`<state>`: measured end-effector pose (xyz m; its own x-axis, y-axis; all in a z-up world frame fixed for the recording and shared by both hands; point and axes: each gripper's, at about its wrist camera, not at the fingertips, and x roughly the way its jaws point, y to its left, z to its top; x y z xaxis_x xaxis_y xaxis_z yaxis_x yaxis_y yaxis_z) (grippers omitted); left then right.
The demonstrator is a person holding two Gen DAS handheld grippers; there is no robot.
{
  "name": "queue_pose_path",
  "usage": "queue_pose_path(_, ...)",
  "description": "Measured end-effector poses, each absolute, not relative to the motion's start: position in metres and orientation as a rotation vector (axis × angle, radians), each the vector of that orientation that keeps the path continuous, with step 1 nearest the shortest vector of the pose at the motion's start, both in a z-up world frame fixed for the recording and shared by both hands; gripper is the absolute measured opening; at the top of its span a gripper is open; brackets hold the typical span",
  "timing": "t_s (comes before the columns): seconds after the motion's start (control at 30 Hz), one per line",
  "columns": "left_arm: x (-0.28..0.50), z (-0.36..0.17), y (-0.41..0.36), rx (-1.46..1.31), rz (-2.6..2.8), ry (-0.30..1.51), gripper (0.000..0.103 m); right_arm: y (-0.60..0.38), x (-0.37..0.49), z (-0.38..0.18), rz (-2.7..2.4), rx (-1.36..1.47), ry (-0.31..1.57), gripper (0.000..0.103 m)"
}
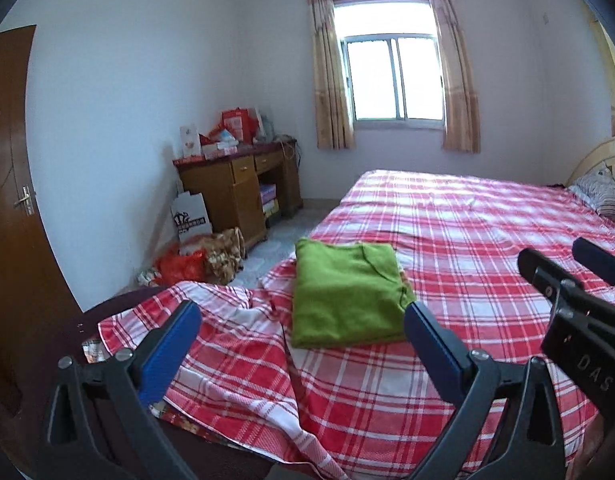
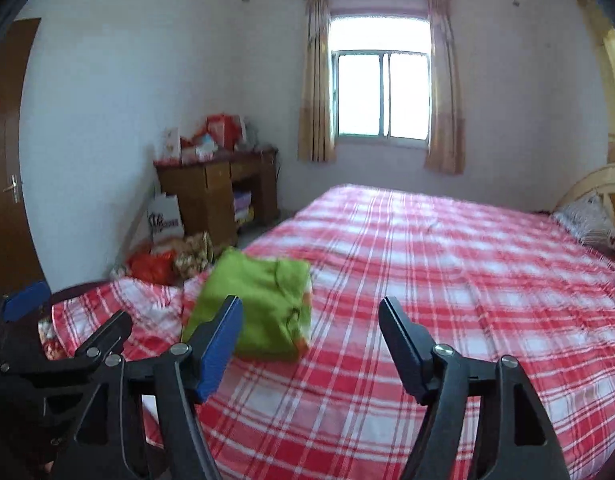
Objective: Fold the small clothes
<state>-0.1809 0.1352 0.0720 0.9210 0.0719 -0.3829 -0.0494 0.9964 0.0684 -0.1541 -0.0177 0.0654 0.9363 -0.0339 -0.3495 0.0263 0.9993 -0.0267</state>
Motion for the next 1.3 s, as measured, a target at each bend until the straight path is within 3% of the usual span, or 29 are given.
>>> queue_pose_path(0.3,-0.187,0.078,0.135,0.05,0.091,0.35,0.103,-0.034,-0.173,0.077,-0.039,0.072,0.254,0.073)
queue_pose_path(1.3,-0.184,0.076,0.133,0.052,0.093,0.371,0.103,-0.037,-0.174,0.07,-0.019,0.079,0.28,0.074)
